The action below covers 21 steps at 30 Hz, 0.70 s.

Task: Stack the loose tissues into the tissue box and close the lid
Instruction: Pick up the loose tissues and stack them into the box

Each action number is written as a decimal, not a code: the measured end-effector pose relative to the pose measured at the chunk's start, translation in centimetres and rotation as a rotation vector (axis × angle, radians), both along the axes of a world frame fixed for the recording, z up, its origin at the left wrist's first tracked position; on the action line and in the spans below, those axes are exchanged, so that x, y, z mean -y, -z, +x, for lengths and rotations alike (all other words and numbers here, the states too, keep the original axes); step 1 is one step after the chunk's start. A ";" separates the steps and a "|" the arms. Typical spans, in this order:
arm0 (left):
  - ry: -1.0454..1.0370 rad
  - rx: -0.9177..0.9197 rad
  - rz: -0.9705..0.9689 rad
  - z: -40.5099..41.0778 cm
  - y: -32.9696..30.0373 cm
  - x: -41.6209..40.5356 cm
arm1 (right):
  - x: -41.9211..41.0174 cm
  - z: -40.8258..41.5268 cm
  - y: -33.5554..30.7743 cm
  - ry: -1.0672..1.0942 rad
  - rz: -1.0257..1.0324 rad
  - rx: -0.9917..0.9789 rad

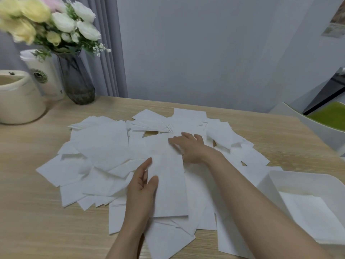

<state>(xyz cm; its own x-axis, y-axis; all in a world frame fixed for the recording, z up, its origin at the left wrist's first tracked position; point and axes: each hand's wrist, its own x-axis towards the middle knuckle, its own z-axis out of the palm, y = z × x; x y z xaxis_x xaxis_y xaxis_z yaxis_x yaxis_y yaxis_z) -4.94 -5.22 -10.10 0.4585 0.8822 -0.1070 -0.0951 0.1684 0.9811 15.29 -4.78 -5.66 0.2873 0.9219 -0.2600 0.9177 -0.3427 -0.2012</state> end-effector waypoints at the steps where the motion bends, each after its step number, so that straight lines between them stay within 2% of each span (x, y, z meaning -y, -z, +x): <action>1: 0.000 0.005 -0.018 0.0 0.1 -0.1 | -0.3 0.1 0.2 -0.013 -0.025 0.052; 8: 0.014 0.012 -0.045 -0.1 0.2 -0.2 | 0.1 0.6 -0.3 0.045 0.180 0.232; 13: 0.016 -0.007 -0.071 -0.1 0.0 -0.1 | 1.5 1.4 0.8 0.067 0.309 0.169; 21: 0.002 0.018 -0.102 0.0 0.1 -0.3 | 1.6 1.7 2.1 0.052 0.437 0.216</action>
